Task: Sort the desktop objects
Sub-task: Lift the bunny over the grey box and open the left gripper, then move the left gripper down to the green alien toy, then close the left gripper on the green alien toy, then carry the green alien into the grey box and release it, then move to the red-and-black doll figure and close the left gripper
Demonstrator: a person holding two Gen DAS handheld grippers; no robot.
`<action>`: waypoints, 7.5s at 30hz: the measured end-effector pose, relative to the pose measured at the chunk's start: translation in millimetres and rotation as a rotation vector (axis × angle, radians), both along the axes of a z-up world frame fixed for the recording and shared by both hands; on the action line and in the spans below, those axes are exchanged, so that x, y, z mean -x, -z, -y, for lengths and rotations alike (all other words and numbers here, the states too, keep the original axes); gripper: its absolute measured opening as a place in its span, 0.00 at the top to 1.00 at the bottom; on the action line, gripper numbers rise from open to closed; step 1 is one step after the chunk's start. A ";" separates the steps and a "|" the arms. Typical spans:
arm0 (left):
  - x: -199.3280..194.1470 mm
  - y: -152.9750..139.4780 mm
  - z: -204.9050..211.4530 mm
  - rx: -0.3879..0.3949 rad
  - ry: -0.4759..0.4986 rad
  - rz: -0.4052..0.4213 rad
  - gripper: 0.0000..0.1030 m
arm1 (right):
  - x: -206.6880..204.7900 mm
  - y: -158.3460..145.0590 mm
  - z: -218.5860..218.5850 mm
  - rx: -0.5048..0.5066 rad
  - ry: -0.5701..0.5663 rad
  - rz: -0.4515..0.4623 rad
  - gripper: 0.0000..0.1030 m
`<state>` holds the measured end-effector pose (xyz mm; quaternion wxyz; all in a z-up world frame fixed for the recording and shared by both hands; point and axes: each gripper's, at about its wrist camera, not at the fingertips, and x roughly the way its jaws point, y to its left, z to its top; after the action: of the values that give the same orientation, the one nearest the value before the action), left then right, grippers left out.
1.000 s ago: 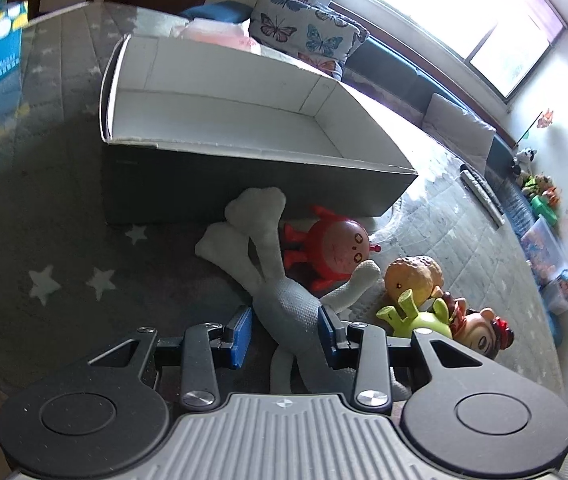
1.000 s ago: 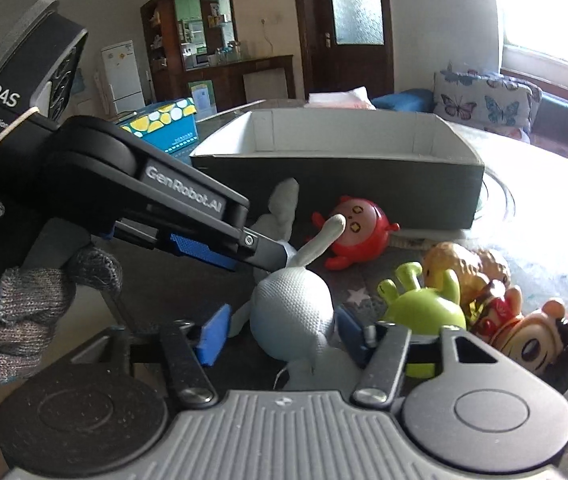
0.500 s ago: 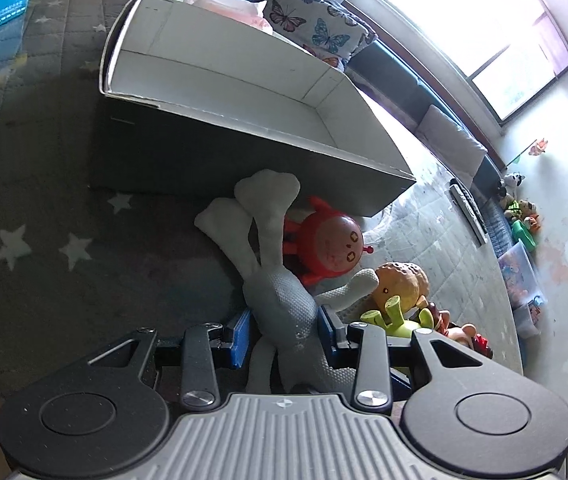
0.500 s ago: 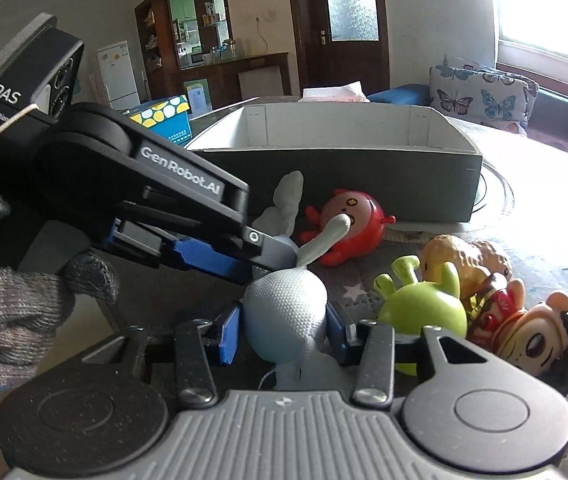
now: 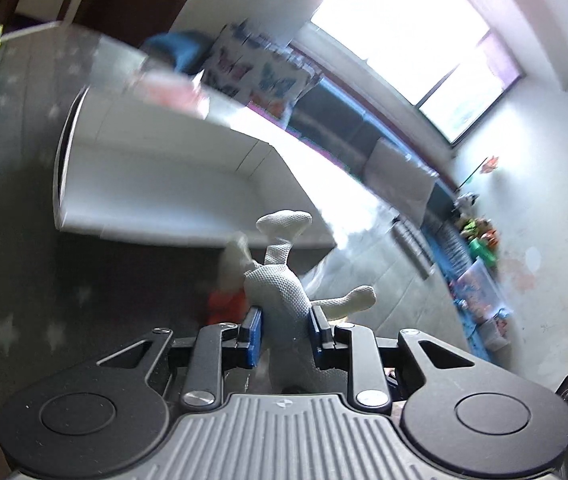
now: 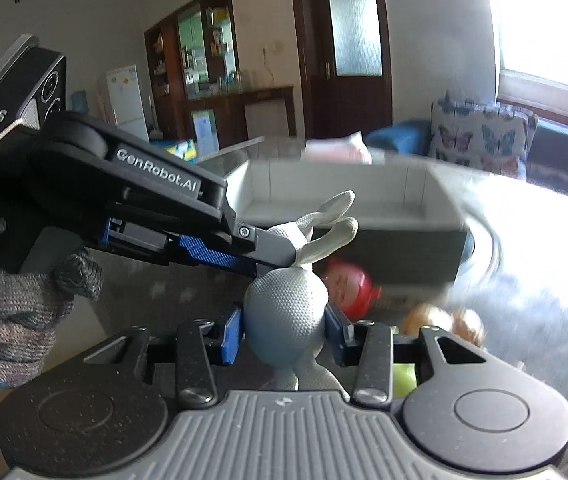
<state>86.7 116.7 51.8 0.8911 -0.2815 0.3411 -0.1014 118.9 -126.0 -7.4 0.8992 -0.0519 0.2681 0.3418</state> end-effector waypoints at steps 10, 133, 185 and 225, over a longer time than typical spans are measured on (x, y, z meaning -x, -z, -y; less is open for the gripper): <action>-66.9 -34.8 -13.7 -0.030 -0.019 0.118 0.74 | -77.9 -42.0 -23.3 0.036 0.021 0.087 0.59; -25.2 78.8 26.8 0.234 0.162 -0.241 0.60 | -2.5 44.3 -10.9 0.281 0.055 -0.026 0.39; -159.0 70.2 -56.1 0.344 -0.032 -0.211 0.61 | -194.6 34.8 -74.3 0.274 -0.040 -0.113 0.53; -26.6 41.2 47.8 0.128 0.207 -0.066 0.61 | -20.1 14.1 54.9 0.137 0.209 0.027 0.18</action>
<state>113.3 68.9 10.6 0.8444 -0.3044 0.3902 -0.2050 139.0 -180.8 -21.5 0.9278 -0.0894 0.2829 0.2263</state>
